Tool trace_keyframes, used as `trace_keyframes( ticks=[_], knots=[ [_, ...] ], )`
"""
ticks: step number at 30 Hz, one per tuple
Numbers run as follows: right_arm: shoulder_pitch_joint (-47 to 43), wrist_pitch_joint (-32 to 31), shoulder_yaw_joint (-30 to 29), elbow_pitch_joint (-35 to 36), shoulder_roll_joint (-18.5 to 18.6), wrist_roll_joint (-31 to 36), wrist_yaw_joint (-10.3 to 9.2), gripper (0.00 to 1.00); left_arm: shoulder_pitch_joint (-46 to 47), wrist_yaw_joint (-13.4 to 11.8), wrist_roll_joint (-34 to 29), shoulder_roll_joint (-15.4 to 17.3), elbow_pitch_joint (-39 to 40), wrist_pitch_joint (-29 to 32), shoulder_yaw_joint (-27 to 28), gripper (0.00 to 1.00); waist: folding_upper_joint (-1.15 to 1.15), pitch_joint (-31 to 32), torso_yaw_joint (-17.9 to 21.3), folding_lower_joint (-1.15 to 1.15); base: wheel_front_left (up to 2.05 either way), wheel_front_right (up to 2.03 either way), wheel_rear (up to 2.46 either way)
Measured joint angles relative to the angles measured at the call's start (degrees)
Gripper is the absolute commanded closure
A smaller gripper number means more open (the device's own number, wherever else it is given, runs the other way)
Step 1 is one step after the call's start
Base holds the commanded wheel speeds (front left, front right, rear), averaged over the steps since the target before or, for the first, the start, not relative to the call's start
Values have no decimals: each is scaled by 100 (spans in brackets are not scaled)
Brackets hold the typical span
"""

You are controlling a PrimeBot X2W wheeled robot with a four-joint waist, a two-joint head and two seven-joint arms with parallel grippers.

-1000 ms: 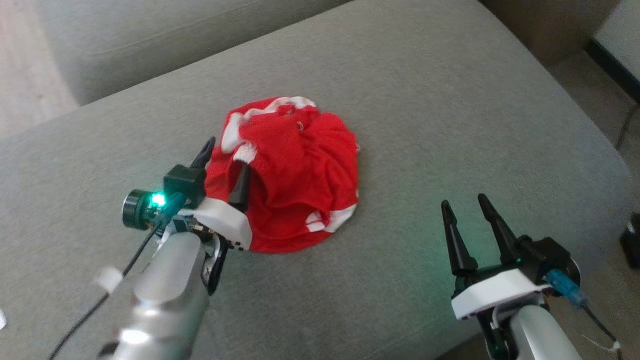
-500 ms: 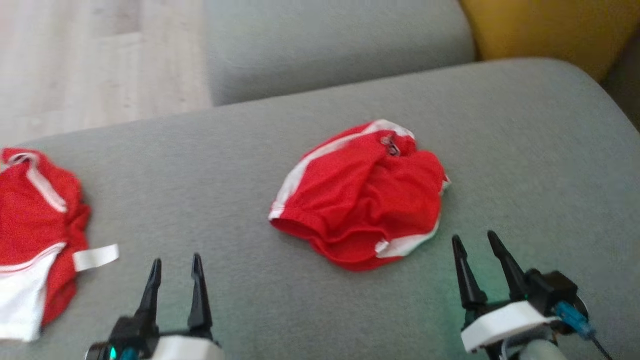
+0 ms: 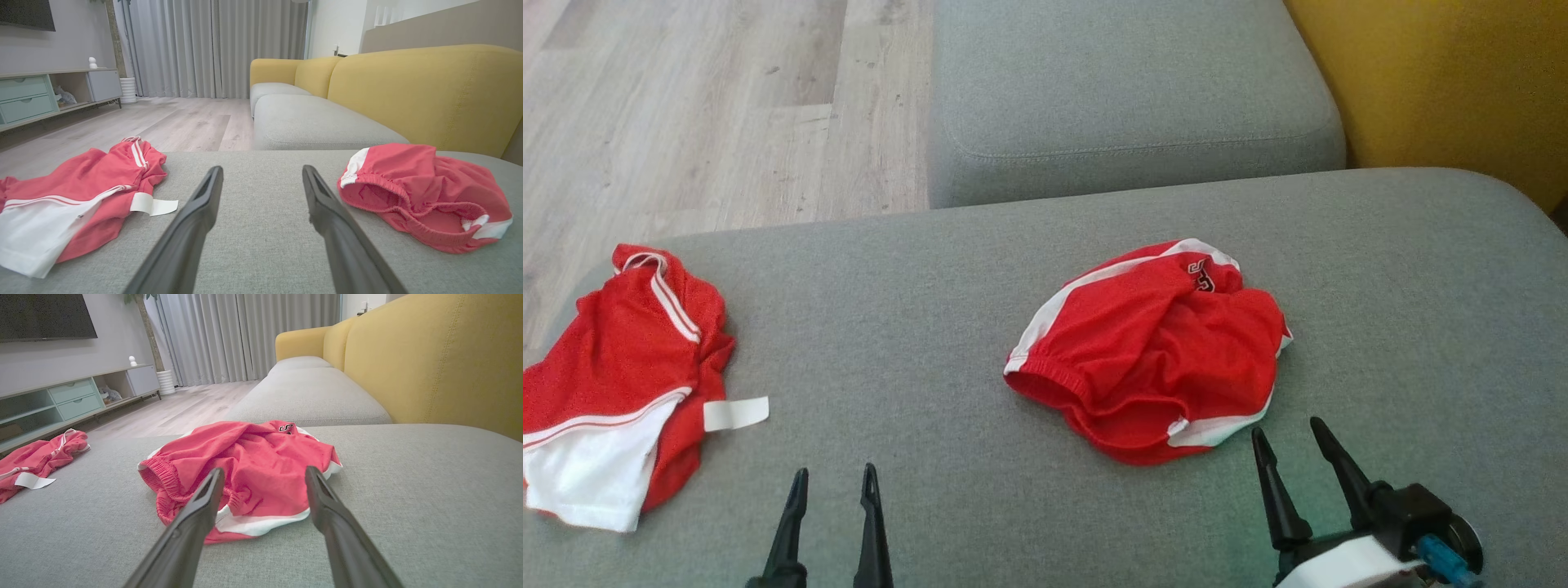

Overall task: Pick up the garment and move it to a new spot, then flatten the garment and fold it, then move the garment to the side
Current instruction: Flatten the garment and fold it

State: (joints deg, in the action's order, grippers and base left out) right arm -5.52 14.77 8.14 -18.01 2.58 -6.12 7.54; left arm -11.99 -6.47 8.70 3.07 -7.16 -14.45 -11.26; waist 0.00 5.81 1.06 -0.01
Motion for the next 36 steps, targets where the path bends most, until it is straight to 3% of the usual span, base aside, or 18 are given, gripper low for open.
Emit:
trace_keyframes(
  ticks=[13, 28, 34, 36],
  knots=[
    [3, 0, 22, 82, 0, 15, 0, 0, 0, -213, -57, 0, -181, 1, -3, 0, 0, -1, 3, 1, 0, 0, 0],
    [2, 0, 88, 80, 0, 66, 0, 0, -1, -219, -33, 1, -433, 1, -85, 0, 0, 69, 86, 1, 0, 0, 0],
    [12, 1, 208, 87, 1, 69, 0, 0, 42, -153, 116, 3, -758, 1, -396, 0, 0, -42, 344, 1, 0, 0, 0],
    [26, 0, 259, 104, 1, 76, 0, 0, 187, 30, 328, 4, -860, 1, -580, 0, 0, -121, 489, 1, 0, 0, 0]
  ],
)
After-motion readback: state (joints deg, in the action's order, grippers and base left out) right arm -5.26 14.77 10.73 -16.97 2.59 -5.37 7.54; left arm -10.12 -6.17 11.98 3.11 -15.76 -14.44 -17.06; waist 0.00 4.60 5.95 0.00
